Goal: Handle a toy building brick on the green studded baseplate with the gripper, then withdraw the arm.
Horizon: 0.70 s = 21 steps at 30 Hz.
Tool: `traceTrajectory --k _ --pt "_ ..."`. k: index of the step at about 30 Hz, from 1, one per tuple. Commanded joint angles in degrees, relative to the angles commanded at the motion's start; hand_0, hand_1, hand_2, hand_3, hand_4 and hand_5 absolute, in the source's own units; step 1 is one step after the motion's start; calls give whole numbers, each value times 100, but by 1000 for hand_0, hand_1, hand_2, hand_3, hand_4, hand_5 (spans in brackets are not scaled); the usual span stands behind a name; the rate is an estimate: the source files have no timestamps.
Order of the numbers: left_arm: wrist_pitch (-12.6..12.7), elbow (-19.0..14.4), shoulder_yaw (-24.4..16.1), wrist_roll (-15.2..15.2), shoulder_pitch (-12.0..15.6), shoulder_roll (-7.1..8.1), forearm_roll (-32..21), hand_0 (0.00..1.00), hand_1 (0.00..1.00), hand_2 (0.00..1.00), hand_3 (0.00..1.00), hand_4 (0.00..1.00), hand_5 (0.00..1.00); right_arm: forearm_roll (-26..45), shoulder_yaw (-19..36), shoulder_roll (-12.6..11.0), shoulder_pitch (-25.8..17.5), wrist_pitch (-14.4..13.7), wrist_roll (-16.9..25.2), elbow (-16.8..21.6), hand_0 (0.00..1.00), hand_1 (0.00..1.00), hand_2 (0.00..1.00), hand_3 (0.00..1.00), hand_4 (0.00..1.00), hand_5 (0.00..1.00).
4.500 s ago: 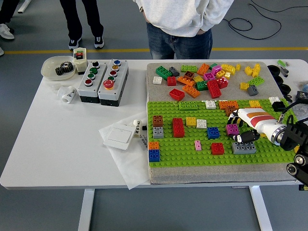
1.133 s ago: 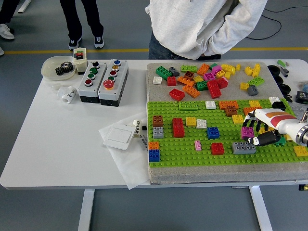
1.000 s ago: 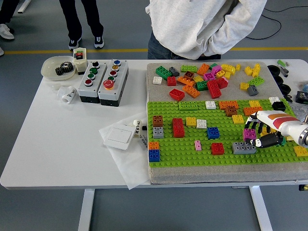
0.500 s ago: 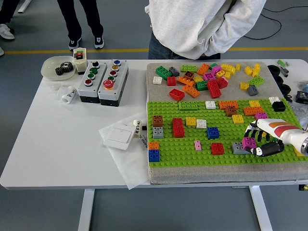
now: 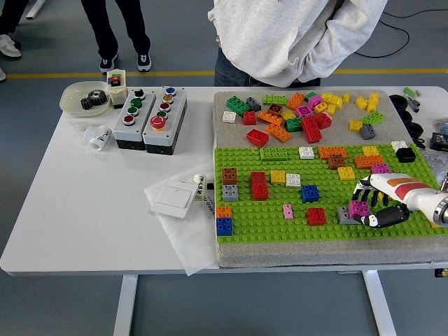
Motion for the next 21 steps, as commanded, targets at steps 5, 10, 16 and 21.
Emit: traceTrajectory --k 5,10,16,21 --pt "0 0 -3 -1 -1 -2 0 743 755 805 617 647 631 -12 8 -14 -2 45 18 -88 382 457 516 482 776 292" --pt "0 0 8 -8 -8 -1 -22 743 755 805 617 647 631 -26 43 -44 -21 72 31 -119 382 457 516 482 776 292" --pt "-1 -3 20 -6 -13 -2 -32 743 755 805 616 647 632 -3 42 -32 -23 81 46 -168 381 460 517 483 780 293" --pt "-1 -5 35 -11 -17 1 -42 743 755 804 616 646 631 30 2 -9 -14 80 69 -193 383 461 517 482 782 300"
